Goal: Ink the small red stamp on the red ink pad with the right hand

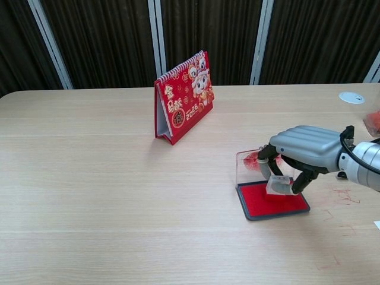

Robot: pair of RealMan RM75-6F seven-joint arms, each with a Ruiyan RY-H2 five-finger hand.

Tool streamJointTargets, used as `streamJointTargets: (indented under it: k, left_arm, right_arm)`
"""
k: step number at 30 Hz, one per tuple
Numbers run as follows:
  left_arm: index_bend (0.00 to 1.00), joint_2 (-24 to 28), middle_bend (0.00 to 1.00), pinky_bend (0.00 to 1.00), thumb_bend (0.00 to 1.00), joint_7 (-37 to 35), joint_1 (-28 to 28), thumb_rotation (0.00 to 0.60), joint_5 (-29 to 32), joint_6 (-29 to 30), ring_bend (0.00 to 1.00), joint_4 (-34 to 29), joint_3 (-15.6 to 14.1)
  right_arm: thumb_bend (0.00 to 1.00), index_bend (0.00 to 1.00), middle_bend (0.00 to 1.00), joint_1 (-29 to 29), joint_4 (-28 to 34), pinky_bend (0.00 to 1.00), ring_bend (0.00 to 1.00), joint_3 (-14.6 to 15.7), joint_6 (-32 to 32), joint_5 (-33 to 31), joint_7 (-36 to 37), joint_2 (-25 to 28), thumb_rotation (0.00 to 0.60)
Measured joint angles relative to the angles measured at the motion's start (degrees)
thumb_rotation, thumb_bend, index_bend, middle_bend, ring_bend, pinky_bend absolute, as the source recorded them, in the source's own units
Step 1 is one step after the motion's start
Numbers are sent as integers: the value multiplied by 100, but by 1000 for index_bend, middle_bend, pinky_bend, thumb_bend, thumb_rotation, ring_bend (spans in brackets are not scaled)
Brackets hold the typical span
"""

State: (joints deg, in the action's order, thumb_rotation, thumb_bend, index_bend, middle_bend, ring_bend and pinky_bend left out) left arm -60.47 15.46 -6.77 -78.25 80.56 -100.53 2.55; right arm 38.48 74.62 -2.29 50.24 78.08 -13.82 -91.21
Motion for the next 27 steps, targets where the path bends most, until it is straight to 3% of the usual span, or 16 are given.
streamJointTargets:
  k: [12, 20, 27]
  left_arm:
    - [0, 14, 0, 0, 0, -16, 2, 600, -8, -5, 0, -16, -17]
    - [0, 40, 0, 0, 0, -57, 19, 600, -67, 23, 0, -38, -44]
    - [0, 68, 0, 0, 0, -95, 40, 600, -126, 55, 0, -64, -69]
  right_arm:
    - [462, 575, 617, -50, 194, 1000, 803, -54, 142, 50, 172, 151, 600]
    - [461, 575, 617, -150, 849, 1000, 803, -152, 500, 208, 374, 764, 600]
    - [462, 575, 617, -361, 847, 1000, 803, -76, 657, 236, 635, 1096, 600]
